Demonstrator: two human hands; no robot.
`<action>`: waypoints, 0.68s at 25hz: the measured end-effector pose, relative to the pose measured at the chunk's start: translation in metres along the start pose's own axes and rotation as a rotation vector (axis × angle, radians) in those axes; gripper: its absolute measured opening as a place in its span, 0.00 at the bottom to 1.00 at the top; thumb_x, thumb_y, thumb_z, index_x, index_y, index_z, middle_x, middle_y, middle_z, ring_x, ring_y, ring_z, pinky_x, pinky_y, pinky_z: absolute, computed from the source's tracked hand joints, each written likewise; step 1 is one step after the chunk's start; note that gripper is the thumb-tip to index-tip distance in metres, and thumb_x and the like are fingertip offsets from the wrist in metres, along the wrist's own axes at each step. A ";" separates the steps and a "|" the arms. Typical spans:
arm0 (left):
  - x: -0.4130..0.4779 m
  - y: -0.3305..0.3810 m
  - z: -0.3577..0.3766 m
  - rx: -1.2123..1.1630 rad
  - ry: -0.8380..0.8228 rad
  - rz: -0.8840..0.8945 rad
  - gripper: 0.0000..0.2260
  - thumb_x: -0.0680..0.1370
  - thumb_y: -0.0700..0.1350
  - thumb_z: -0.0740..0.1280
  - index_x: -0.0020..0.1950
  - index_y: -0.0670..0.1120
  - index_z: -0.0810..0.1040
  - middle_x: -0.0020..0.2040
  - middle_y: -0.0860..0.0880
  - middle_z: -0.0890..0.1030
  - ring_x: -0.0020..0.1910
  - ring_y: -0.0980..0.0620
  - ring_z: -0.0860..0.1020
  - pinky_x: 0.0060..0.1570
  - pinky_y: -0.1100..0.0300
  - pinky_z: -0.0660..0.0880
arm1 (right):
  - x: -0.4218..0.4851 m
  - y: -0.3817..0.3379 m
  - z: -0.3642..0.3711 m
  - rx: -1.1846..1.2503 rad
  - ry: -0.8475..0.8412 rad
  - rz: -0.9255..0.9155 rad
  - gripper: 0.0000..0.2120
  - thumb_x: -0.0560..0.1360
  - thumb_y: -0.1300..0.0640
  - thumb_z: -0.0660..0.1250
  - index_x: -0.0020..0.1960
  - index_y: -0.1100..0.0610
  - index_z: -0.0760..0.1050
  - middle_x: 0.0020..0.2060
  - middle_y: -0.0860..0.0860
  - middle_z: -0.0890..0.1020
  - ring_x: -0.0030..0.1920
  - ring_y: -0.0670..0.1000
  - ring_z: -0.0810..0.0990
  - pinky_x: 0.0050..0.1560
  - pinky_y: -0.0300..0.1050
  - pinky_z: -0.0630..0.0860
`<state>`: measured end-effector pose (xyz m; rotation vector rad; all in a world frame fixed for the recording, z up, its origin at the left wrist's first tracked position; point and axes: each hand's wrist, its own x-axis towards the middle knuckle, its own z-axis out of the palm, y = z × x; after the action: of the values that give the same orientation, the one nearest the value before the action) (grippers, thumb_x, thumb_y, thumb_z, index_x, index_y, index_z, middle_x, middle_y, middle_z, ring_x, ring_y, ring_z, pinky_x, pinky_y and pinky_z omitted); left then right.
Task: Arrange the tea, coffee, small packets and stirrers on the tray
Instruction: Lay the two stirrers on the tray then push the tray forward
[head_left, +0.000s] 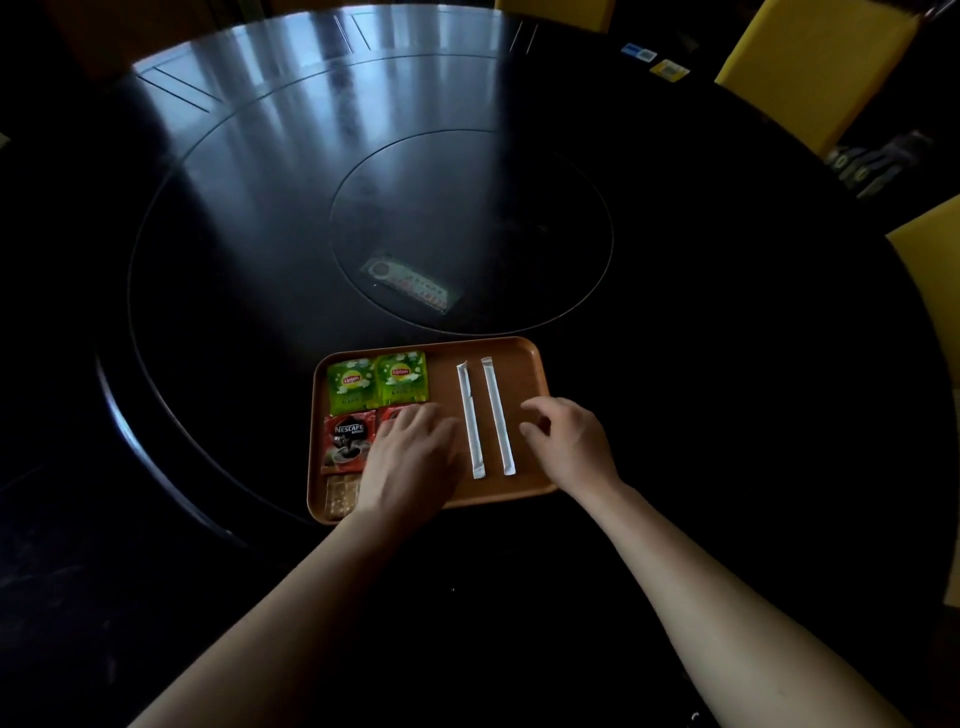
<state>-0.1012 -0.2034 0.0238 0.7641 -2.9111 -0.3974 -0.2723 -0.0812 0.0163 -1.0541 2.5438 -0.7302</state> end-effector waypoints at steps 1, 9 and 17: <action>-0.010 -0.007 -0.004 -0.048 0.040 -0.050 0.15 0.76 0.52 0.69 0.61 0.48 0.78 0.59 0.46 0.78 0.58 0.44 0.75 0.53 0.48 0.75 | -0.003 0.004 -0.003 -0.009 0.030 0.021 0.14 0.75 0.55 0.70 0.60 0.54 0.79 0.53 0.53 0.83 0.52 0.53 0.81 0.50 0.41 0.73; -0.063 -0.093 -0.024 -0.237 0.168 -0.771 0.14 0.76 0.49 0.69 0.58 0.44 0.79 0.52 0.41 0.79 0.52 0.40 0.78 0.51 0.45 0.74 | -0.009 0.029 -0.013 -0.067 0.064 0.196 0.13 0.74 0.51 0.71 0.56 0.56 0.79 0.50 0.55 0.83 0.51 0.56 0.81 0.50 0.47 0.76; -0.064 -0.099 -0.025 -0.475 0.102 -0.873 0.07 0.75 0.47 0.70 0.49 0.47 0.85 0.43 0.48 0.86 0.41 0.50 0.82 0.43 0.52 0.80 | -0.011 0.027 0.002 -0.116 0.051 0.289 0.09 0.74 0.50 0.71 0.49 0.55 0.79 0.46 0.53 0.84 0.47 0.54 0.82 0.44 0.41 0.73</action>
<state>0.0045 -0.2601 0.0186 1.8254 -2.0829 -1.0152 -0.2790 -0.0579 0.0002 -0.6844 2.7301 -0.5435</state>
